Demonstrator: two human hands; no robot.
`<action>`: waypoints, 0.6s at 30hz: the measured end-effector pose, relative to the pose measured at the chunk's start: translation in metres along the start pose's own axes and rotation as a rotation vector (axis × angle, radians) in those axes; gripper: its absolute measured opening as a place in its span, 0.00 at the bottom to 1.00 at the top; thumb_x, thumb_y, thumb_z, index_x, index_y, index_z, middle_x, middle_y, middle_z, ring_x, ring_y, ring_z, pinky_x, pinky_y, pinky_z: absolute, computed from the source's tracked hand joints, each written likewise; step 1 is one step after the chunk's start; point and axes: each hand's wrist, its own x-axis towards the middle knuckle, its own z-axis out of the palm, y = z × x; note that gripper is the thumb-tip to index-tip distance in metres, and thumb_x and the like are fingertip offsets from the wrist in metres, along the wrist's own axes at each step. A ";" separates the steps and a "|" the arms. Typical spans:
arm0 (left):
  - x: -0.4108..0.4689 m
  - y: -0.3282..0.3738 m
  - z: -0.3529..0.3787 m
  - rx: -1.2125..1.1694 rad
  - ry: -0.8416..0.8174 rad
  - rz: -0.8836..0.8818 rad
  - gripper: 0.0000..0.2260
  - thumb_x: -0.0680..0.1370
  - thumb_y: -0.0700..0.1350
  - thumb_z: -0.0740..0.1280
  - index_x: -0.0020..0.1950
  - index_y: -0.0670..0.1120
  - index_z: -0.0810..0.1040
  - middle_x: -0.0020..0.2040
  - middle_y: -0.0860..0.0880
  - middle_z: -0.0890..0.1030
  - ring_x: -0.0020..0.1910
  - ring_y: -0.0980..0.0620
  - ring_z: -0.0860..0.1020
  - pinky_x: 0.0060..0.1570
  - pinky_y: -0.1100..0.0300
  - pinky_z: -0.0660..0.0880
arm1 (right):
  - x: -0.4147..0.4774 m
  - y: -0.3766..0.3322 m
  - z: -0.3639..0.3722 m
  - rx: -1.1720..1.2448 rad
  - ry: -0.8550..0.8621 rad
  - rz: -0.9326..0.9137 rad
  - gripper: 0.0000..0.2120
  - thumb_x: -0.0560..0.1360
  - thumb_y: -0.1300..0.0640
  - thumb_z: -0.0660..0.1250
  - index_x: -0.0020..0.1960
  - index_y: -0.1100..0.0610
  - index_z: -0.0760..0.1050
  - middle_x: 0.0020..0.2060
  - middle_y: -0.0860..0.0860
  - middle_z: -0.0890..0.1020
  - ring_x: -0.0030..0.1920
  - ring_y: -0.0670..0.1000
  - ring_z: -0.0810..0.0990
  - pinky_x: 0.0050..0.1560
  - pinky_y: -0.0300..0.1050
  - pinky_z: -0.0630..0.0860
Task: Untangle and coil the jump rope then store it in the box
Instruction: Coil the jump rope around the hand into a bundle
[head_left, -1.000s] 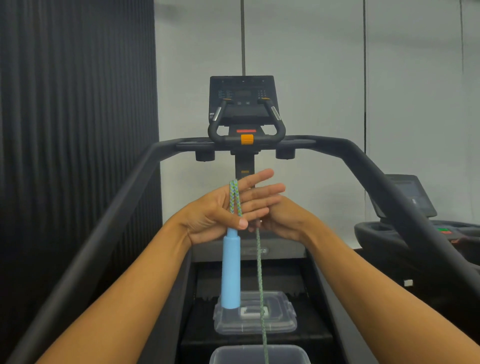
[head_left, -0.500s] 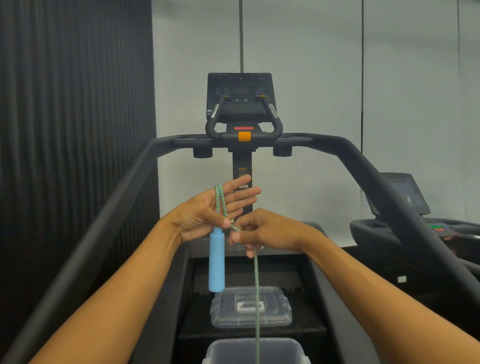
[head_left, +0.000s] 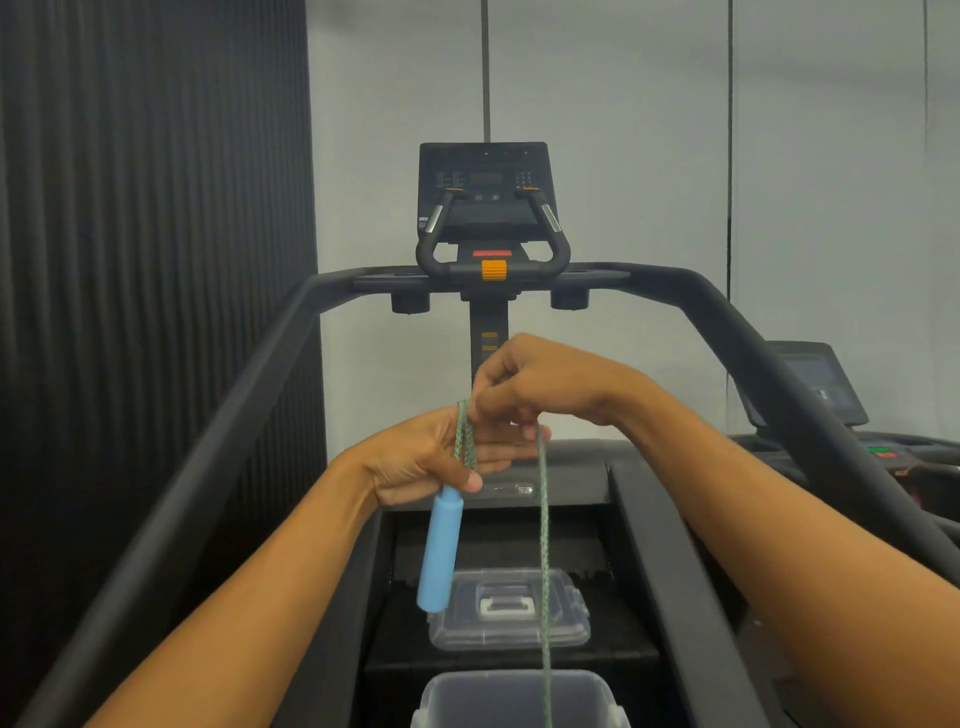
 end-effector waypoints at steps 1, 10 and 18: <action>0.000 -0.001 0.002 -0.006 -0.024 -0.001 0.37 0.70 0.17 0.59 0.78 0.37 0.60 0.74 0.34 0.70 0.75 0.37 0.69 0.76 0.47 0.61 | 0.000 -0.003 -0.003 0.007 0.004 -0.002 0.08 0.75 0.63 0.70 0.39 0.64 0.82 0.30 0.53 0.81 0.27 0.46 0.76 0.31 0.42 0.74; -0.003 0.002 0.007 -0.075 -0.062 0.005 0.36 0.72 0.18 0.58 0.78 0.38 0.62 0.75 0.34 0.70 0.74 0.36 0.70 0.73 0.46 0.68 | 0.014 -0.001 -0.010 -0.060 0.075 0.007 0.07 0.73 0.56 0.76 0.41 0.60 0.84 0.30 0.48 0.81 0.28 0.42 0.74 0.30 0.36 0.72; -0.008 0.006 0.009 -0.095 -0.030 0.005 0.33 0.73 0.19 0.58 0.76 0.39 0.66 0.74 0.37 0.72 0.73 0.39 0.72 0.71 0.48 0.70 | 0.023 0.016 -0.011 0.028 0.166 -0.054 0.12 0.70 0.54 0.79 0.43 0.64 0.83 0.30 0.51 0.79 0.28 0.41 0.74 0.30 0.32 0.70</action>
